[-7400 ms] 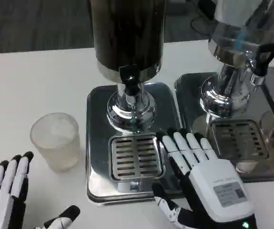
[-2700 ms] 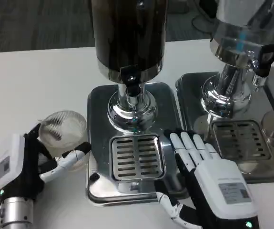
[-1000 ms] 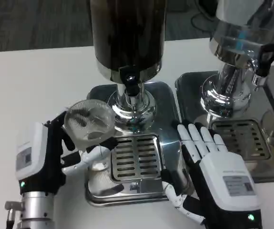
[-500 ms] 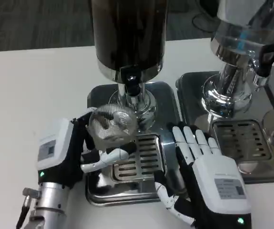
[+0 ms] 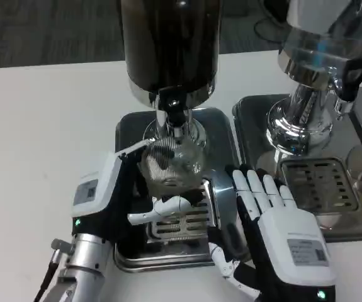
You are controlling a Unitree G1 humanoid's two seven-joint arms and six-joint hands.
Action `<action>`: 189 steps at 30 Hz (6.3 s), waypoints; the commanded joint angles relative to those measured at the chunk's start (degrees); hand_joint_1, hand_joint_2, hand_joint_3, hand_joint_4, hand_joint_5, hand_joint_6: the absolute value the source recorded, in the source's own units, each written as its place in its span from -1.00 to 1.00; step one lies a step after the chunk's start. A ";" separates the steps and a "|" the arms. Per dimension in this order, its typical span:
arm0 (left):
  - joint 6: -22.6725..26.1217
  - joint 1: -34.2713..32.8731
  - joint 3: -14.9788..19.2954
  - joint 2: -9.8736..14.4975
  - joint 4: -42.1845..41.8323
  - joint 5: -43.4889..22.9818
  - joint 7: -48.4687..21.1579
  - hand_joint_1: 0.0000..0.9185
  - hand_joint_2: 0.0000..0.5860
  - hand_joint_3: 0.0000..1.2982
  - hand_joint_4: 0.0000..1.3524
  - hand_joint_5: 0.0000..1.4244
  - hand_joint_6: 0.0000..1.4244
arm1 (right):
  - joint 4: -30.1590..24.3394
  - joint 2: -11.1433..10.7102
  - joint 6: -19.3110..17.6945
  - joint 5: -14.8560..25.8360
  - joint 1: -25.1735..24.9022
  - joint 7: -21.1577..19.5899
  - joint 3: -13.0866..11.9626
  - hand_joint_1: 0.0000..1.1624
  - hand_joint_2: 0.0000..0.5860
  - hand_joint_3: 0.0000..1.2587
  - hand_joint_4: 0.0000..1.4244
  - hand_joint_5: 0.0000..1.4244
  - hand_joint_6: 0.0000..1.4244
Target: Grasp the cup under the faucet to collect the drink, then remove the cup.
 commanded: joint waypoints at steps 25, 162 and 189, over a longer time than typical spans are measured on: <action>2.96 6.53 3.09 4.49 -6.86 -2.88 -1.44 -1.00 -1.00 -0.69 -0.56 -0.32 -0.33 | 1.43 -0.01 -0.43 2.59 -1.56 -0.88 -0.30 -0.30 0.48 -0.96 -1.00 -1.00 -0.98; -10.24 10.74 15.20 16.37 -41.94 -28.00 -64.83 -1.00 -0.53 -0.75 -1.00 -0.84 -0.90 | 4.97 3.52 0.89 27.71 -13.77 14.15 -8.03 -0.19 -0.33 -1.00 -1.00 -1.00 -0.95; -9.28 11.38 15.20 16.45 -43.23 -27.70 -63.63 -1.00 -0.51 -0.72 -1.00 -0.83 -0.90 | 13.91 4.89 -6.18 34.96 -17.62 14.14 -7.63 -0.15 -0.33 -1.00 -1.00 -1.00 -0.91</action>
